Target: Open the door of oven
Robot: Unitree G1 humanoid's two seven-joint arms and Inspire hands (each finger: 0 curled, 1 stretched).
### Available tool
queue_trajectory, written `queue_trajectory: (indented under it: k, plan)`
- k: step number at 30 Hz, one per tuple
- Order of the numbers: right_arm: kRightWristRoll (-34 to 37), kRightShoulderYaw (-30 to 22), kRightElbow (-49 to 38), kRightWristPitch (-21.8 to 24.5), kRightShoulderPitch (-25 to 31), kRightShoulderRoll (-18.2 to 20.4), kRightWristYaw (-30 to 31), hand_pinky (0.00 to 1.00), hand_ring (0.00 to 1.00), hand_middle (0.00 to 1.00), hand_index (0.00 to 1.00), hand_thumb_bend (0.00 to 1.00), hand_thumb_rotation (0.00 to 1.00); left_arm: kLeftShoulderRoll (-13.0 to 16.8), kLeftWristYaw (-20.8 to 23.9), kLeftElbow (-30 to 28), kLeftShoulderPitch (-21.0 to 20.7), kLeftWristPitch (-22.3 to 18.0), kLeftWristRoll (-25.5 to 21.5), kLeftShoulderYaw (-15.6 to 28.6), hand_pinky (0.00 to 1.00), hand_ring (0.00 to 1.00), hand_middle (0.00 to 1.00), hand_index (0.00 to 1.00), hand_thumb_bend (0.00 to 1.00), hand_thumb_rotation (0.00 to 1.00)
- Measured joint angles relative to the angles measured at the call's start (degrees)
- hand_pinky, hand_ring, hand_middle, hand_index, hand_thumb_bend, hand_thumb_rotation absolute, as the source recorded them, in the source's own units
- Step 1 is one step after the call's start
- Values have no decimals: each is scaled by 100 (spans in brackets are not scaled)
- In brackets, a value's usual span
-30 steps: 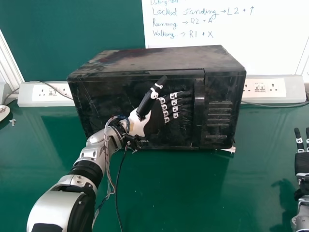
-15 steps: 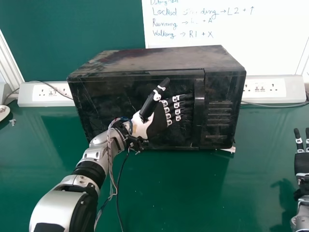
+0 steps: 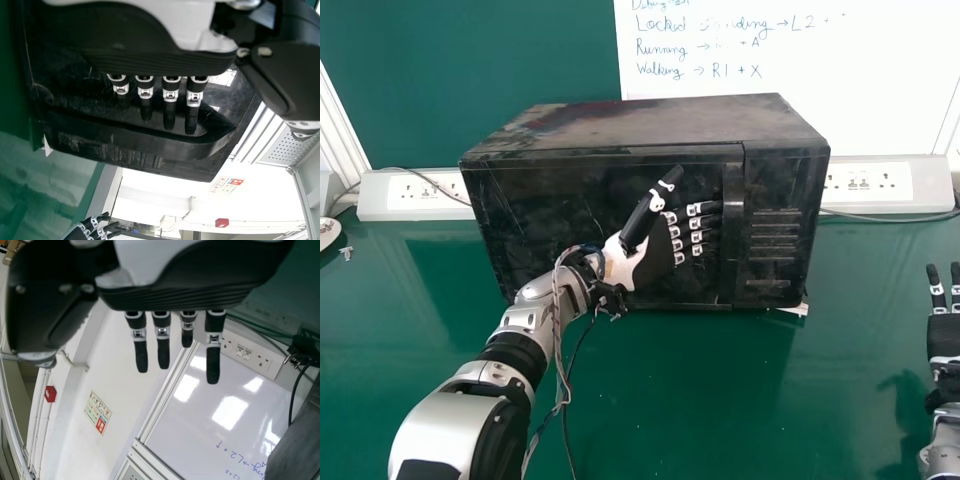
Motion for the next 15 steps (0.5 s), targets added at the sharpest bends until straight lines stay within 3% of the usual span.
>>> queue_trajectory:
  k: [15]
  plan:
    - [-2,-2,4,-31,0,1,13,91,99,94,89,100,93,-180,72,41,-86,140,29,-3,57,80,88,87,85,83]
